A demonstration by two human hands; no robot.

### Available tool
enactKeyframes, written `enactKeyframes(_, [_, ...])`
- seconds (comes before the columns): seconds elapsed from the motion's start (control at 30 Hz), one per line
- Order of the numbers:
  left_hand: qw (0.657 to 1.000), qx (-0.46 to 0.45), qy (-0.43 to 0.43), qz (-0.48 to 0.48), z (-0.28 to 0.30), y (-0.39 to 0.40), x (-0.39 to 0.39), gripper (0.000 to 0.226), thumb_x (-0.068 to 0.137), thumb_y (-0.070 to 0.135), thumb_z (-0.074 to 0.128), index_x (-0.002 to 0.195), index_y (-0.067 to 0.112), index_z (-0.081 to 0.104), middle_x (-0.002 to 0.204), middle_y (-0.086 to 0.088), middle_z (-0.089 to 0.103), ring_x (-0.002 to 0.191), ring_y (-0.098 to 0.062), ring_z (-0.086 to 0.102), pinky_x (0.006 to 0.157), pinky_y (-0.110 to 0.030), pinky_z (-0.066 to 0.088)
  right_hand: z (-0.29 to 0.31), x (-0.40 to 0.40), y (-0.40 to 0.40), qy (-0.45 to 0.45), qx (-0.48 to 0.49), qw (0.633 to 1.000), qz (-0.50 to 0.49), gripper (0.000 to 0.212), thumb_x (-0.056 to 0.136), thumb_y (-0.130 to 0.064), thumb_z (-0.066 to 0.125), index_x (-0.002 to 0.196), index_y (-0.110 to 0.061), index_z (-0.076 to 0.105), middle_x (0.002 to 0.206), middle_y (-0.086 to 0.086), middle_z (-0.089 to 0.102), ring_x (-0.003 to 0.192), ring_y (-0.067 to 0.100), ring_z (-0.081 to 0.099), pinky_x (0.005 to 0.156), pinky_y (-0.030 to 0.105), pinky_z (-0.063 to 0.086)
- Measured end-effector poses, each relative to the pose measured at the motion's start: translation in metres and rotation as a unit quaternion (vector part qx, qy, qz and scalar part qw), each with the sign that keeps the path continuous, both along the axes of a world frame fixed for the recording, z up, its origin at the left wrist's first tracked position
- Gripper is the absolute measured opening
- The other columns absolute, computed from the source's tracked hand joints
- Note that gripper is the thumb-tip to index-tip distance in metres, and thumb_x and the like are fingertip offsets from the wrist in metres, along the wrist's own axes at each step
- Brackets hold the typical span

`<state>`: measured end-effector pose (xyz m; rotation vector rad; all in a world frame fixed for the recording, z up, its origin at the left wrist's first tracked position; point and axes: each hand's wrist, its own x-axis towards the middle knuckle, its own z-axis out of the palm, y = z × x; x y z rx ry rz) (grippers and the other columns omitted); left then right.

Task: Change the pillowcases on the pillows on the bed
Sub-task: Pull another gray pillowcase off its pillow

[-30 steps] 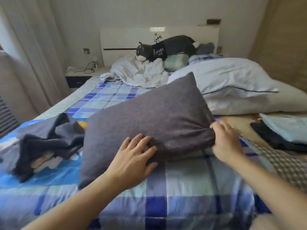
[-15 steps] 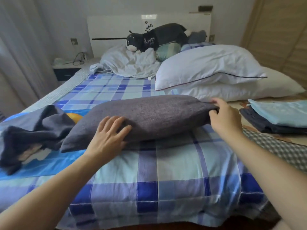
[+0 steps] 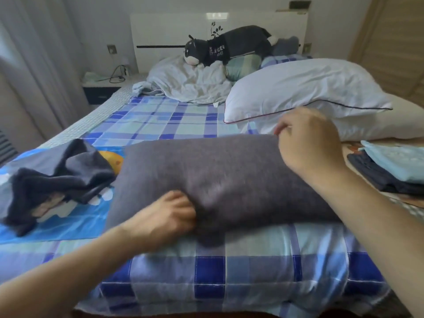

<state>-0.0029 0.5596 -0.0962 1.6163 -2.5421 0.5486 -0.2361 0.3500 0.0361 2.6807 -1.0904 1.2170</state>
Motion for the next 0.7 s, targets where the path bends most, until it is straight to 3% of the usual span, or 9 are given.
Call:
enactKeyframes(0.07, [0.999, 0.041, -0.028, -0.013, -0.014, 0.015, -0.017, 0.024, 0.101, 0.028, 0.055, 0.077, 0.027, 0.054, 0.085, 0.008, 0.049, 0.087, -0.02, 0.052, 0.088, -0.036, 0.042, 0.0, 0.018, -0.005, 0.079, 0.053, 0.994, 0.046, 0.029, 0.091, -0.012, 0.047, 0.091, -0.018, 0.075, 0.101, 0.004, 0.07, 0.096, 0.028, 0.061, 0.082, 0.036, 0.05])
enactKeyframes(0.13, [0.999, 0.042, -0.012, 0.019, -0.017, 0.016, -0.018, 0.02, 0.097, 0.03, 0.056, 0.077, 0.028, 0.053, 0.087, 0.008, 0.049, 0.089, -0.019, 0.053, 0.089, -0.036, 0.042, -0.018, 0.035, -0.019, 0.197, 0.147, 0.966, 0.076, 0.026, 0.096, -0.024, 0.049, 0.112, -0.027, 0.071, 0.121, 0.001, 0.065, 0.113, 0.025, 0.058, 0.096, 0.037, 0.048])
enactKeyframes(0.23, [0.997, 0.055, 0.009, 0.051, -0.014, 0.011, -0.014, 0.013, 0.087, 0.027, 0.061, 0.076, 0.028, 0.053, 0.087, 0.008, 0.048, 0.09, -0.02, 0.052, 0.09, -0.036, 0.043, -0.051, 0.049, -0.034, 0.309, 0.215, 0.923, 0.075, 0.053, 0.101, -0.045, 0.046, 0.151, -0.029, 0.038, 0.158, 0.004, 0.032, 0.143, 0.031, 0.031, 0.118, 0.043, 0.028])
enactKeyframes(0.3, [0.995, 0.087, 0.013, 0.046, -0.015, 0.009, -0.016, 0.011, 0.08, 0.026, 0.062, 0.075, 0.028, 0.052, 0.085, 0.01, 0.048, 0.09, -0.019, 0.051, 0.09, -0.036, 0.043, -0.063, 0.06, -0.041, 0.314, 0.254, 0.914, 0.04, 0.064, 0.103, -0.053, 0.037, 0.159, -0.028, 0.017, 0.166, 0.0, 0.011, 0.149, 0.034, 0.019, 0.119, 0.046, 0.022])
enactKeyframes(0.43, [0.992, 0.123, -0.039, -0.007, -0.024, 0.01, -0.026, 0.012, 0.085, 0.024, 0.058, 0.076, 0.029, 0.052, 0.088, 0.01, 0.048, 0.087, -0.017, 0.047, 0.083, -0.036, 0.041, -0.036, 0.109, -0.062, 0.253, 0.132, 0.958, 0.003, 0.056, 0.104, -0.05, 0.027, 0.152, -0.022, 0.033, 0.158, 0.008, 0.03, 0.14, 0.037, 0.03, 0.11, 0.048, 0.031])
enactKeyframes(0.5, [0.988, 0.142, -0.06, -0.013, -0.032, 0.012, -0.031, 0.01, 0.086, 0.023, 0.056, 0.079, 0.029, 0.055, 0.09, 0.01, 0.048, 0.088, -0.017, 0.048, 0.081, -0.036, 0.041, -0.028, 0.13, -0.072, 0.284, 0.107, 0.952, 0.038, 0.06, 0.101, -0.057, 0.026, 0.151, -0.024, 0.037, 0.158, 0.007, 0.034, 0.143, 0.033, 0.027, 0.113, 0.047, 0.027])
enactKeyframes(0.57, [0.986, 0.147, -0.084, 0.002, -0.035, 0.013, -0.036, 0.012, 0.091, 0.026, 0.051, 0.082, 0.029, 0.058, 0.091, 0.01, 0.049, 0.09, -0.018, 0.05, 0.083, -0.036, 0.041, -0.034, 0.139, -0.075, 0.359, 0.138, 0.921, 0.05, 0.071, 0.097, -0.068, 0.026, 0.148, -0.022, 0.04, 0.154, 0.01, 0.041, 0.14, 0.033, 0.035, 0.113, 0.048, 0.029])
enactKeyframes(0.63, [0.991, 0.118, -0.053, 0.021, -0.025, 0.012, -0.041, 0.018, 0.098, 0.035, 0.046, 0.09, 0.029, 0.062, 0.097, 0.009, 0.051, 0.095, -0.018, 0.052, 0.086, -0.037, 0.042, -0.045, 0.134, -0.071, 0.396, 0.157, 0.903, 0.049, 0.072, 0.093, -0.074, 0.031, 0.13, -0.016, 0.052, 0.138, 0.012, 0.055, 0.124, 0.033, 0.051, 0.1, 0.047, 0.038])
enactKeyframes(0.7, [0.997, 0.057, 0.04, 0.034, 0.002, 0.013, -0.037, 0.028, 0.103, 0.047, 0.045, 0.112, 0.029, 0.065, 0.113, 0.004, 0.056, 0.104, -0.02, 0.053, 0.091, -0.04, 0.044, -0.045, 0.127, -0.064, 0.358, 0.096, 0.926, 0.069, 0.054, 0.093, -0.07, 0.044, 0.105, -0.018, 0.05, 0.119, 0.011, 0.064, 0.107, 0.033, 0.058, 0.087, 0.044, 0.039])
